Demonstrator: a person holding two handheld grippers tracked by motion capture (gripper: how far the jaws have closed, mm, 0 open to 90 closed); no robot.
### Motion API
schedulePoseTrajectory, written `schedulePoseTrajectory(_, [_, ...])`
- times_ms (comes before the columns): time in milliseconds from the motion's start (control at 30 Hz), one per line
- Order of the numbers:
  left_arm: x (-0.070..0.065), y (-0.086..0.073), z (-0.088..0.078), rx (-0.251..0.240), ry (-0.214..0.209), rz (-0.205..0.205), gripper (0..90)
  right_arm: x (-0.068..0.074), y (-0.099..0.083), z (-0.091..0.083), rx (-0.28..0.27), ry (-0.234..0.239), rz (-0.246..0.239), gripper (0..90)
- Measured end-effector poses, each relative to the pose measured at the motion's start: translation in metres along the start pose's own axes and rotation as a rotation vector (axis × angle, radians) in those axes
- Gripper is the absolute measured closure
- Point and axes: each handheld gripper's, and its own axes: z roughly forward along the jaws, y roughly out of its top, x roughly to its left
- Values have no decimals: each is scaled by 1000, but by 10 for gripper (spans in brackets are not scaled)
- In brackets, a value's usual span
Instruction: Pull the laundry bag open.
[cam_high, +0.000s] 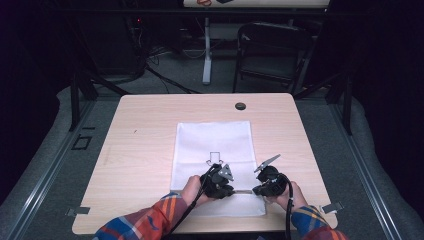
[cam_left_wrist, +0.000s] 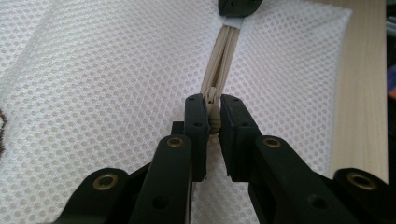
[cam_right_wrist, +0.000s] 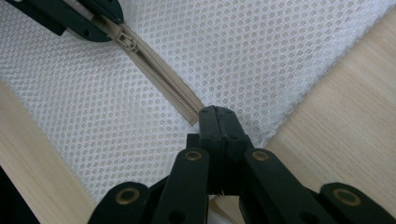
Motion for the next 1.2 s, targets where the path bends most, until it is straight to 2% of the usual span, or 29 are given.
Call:
schedulePoseTrajectory(133, [2, -2, -3, 1, -3, -10, 814, 0, 0, 0, 1, -19, -19, 900])
schedulePoseTrajectory(333, [2, -2, -3, 2, -7, -4, 813, 0, -1, 0, -3, -12, -10, 900])
schedulePoseTrajectory(467, [2, -2, -2, -4, -26, -8, 812, 2, -2, 0, 4, -15, -8, 900])
schedulePoseTrajectory(600, [0, -1, 0, -3, -32, -2, 812, 6, -2, -2, 51, -23, -22, 900])
schedulePoseTrajectory(667, [-1, 0, 0, 4, -33, 2, 812, 8, -2, -2, 39, -27, -31, 900])
schedulePoseTrajectory(700, [-1, 0, 1, 1, -37, -1, 811, 9, -1, -2, 58, -40, -38, 900])
schedulePoseTrajectory(767, [0, -1, 2, -5, -45, -4, 811, 10, 1, -3, 59, -46, -54, 900])
schedulePoseTrajectory(800, [0, 0, 2, -5, -48, -1, 811, 10, 2, -4, 54, -33, -56, 900])
schedulePoseTrajectory(867, [-1, 0, 3, 4, -46, 2, 811, 11, 4, -5, -16, -40, -28, 900])
schedulePoseTrajectory(933, [-1, 1, 4, 0, -51, 5, 811, 11, 7, -6, -26, -14, -35, 900])
schedulePoseTrajectory(1067, [-2, 1, 5, -2, -44, 7, 811, 11, 8, 4, 13, -3, -61, 900])
schedulePoseTrajectory(1167, [-3, 1, 5, -5, -38, 5, 810, 12, 6, 7, 0, 7, -41, 900])
schedulePoseTrajectory(1200, [-3, 1, 5, -4, -37, 4, 811, 11, 6, 5, 18, 4, -53, 900])
